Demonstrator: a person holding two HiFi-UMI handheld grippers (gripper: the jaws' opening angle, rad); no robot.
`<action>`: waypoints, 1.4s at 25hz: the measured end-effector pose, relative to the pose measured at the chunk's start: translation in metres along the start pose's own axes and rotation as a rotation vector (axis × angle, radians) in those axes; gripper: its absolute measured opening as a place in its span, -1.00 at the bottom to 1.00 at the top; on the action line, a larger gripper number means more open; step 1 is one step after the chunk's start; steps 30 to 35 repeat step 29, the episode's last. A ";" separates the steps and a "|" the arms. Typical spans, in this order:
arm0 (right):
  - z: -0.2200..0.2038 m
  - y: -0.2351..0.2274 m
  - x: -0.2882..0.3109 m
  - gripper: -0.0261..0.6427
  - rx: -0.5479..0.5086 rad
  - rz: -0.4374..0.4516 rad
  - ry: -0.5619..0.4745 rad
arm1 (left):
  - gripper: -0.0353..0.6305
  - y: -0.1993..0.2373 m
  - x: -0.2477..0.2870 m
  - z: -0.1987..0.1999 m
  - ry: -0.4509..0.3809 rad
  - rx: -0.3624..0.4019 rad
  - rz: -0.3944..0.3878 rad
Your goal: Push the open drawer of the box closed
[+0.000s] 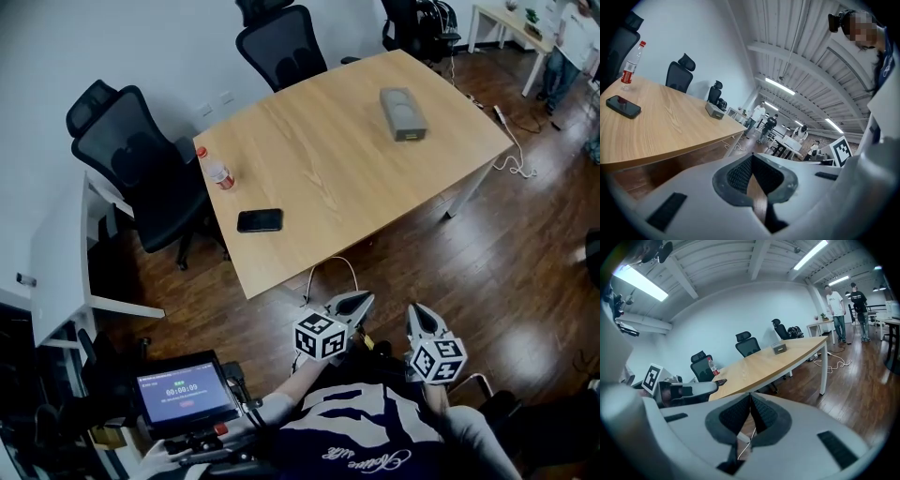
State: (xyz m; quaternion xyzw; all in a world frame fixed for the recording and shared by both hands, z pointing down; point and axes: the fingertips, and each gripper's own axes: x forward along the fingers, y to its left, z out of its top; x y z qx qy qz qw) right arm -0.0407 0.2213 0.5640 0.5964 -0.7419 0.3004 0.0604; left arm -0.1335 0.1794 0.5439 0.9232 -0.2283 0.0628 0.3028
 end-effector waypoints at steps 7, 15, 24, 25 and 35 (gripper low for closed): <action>0.006 -0.022 -0.015 -0.93 -0.012 0.008 -0.010 | -0.90 -0.022 0.022 -0.004 0.009 0.013 -0.020; 0.015 -0.023 -0.010 -0.93 -0.056 0.050 -0.010 | -0.89 -0.020 0.030 0.005 -0.008 0.024 0.010; 0.021 -0.029 0.001 -0.93 -0.066 0.035 -0.011 | -0.89 -0.013 0.033 0.013 -0.014 0.037 0.023; 0.022 -0.029 0.003 -0.93 -0.065 0.035 -0.011 | -0.89 -0.011 0.033 0.015 -0.016 0.038 0.027; 0.026 -0.027 0.013 -0.93 -0.069 0.042 -0.009 | -0.89 0.001 0.034 0.021 -0.023 0.040 0.041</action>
